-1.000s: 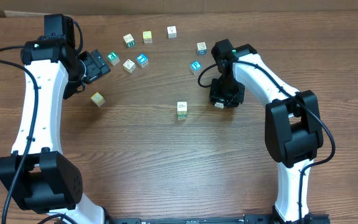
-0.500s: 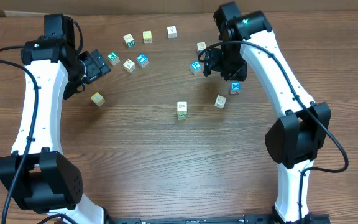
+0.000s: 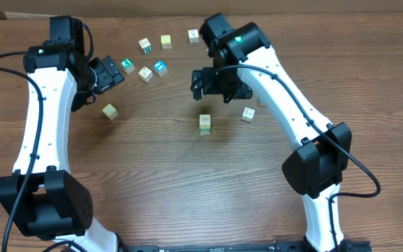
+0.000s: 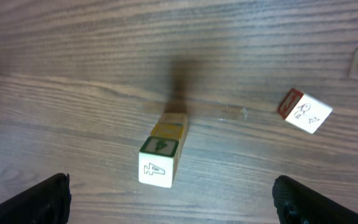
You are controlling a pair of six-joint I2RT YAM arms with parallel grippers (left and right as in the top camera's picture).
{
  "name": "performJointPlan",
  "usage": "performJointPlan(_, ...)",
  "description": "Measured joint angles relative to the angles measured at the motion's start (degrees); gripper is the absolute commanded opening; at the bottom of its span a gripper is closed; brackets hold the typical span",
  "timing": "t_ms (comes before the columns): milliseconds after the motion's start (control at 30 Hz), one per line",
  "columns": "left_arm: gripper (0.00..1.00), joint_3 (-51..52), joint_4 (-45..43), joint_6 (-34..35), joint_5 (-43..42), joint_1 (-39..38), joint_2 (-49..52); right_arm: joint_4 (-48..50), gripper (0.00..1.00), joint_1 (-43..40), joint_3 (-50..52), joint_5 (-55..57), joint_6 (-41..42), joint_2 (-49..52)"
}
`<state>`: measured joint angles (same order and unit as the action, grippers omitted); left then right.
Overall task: Form a tower
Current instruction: 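Carry the right gripper left over the block stack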
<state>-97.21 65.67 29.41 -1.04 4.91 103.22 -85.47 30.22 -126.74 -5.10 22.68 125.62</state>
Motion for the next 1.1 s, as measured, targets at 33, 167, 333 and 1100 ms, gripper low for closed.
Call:
performJointPlan(33, 1.00, 0.0, 0.0, 0.0, 0.0, 0.0, 0.0, -0.3, 1.00, 0.4, 0.0, 0.0, 0.3, 0.0)
performJointPlan(167, 1.00, 0.0, 0.0, 0.0, 0.0, 0.0, 0.0, 0.0, 1.00, 2.1, 0.8, 0.9, 1.8, 0.0)
performJointPlan(333, 0.99, 0.0, 0.0, 0.0, 0.0, 0.0, 0.0, 2.5, 1.00, 5.6, 6.1, 3.2, 4.3, 0.0)
performJointPlan(1100, 1.00, 0.0, 0.0, 0.0, 0.0, 0.0, 0.0, 25.1, 0.84, 7.3, 28.7, 5.4, 5.9, 0.0)
